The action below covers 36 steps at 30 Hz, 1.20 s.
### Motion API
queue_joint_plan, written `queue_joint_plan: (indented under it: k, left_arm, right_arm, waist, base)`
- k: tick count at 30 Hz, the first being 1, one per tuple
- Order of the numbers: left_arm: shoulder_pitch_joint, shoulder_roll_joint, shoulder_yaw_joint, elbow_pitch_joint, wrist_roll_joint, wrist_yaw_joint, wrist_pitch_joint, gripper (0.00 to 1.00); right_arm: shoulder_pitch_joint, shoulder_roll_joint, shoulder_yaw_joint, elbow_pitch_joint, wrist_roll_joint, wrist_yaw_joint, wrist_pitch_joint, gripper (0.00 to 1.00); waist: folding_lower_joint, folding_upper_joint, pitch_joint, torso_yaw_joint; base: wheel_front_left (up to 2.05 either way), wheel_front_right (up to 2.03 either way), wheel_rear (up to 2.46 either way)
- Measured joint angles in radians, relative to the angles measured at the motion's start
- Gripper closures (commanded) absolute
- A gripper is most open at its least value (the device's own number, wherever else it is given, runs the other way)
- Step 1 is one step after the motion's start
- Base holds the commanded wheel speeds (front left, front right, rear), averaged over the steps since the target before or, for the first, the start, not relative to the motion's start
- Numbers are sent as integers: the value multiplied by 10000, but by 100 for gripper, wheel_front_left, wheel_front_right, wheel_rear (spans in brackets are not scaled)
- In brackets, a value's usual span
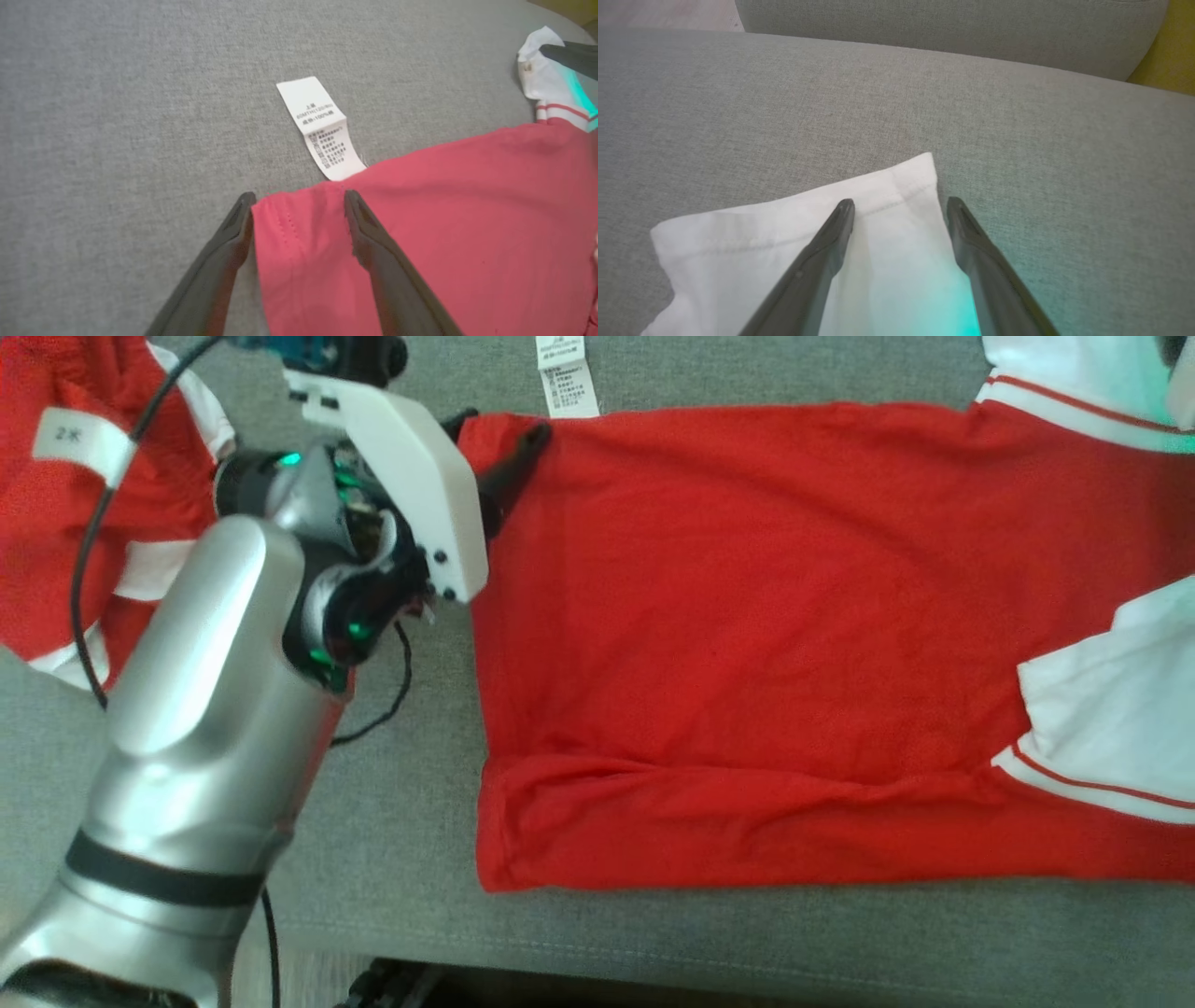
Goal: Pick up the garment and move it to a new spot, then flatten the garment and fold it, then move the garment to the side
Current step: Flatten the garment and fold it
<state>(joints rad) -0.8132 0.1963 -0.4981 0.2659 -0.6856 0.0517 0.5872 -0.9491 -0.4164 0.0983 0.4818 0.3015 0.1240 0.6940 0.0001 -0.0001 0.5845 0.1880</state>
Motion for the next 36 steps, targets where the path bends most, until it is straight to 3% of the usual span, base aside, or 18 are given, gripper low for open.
queue_joint_plan:
  k: [12,13,14,15,18,29,36]
  left_arm:
    - [508,299,-25,-441,-224,25,357,0]
    - [490,270,-33,-420,-224,15,357,0]
    - [468,238,-44,-387,-224,-2,353,56]
    - [441,209,-59,-345,-226,-48,341,100]
    - [407,148,-150,-138,-326,-351,255,100]
    - [426,173,439,-280,-426,-253,-1018,100]
    - [1273,483,721,-1369,-755,-236,-1256,100]
  right_arm:
    - [12,-12,372,176,253,0,0,0]
    - [12,-12,416,178,278,0,0,25]
    - [12,-12,454,184,303,0,2,100]
    - [11,-6,456,199,307,0,-4,100]
    - [13,27,449,343,299,0,-194,100]
    - [-206,360,-1103,506,142,0,-1910,100]
    - [78,357,-1070,-765,849,0,-1935,100]
  waist:
    - [0,0,-85,-56]
    - [-1,0,-77,-64]
    - [-1,0,-73,-71]
    - [-1,0,-79,-77]
    - [0,0,-150,-98]
    - [0,0,-464,-289]
    - [-1,1,-786,-562]
  base:
    - [0,0,0]
    - [0,0,0]
    - [0,0,0]
    - [0,0,0]
    - [0,0,0]
    - [0,0,0]
    - [0,0,0]
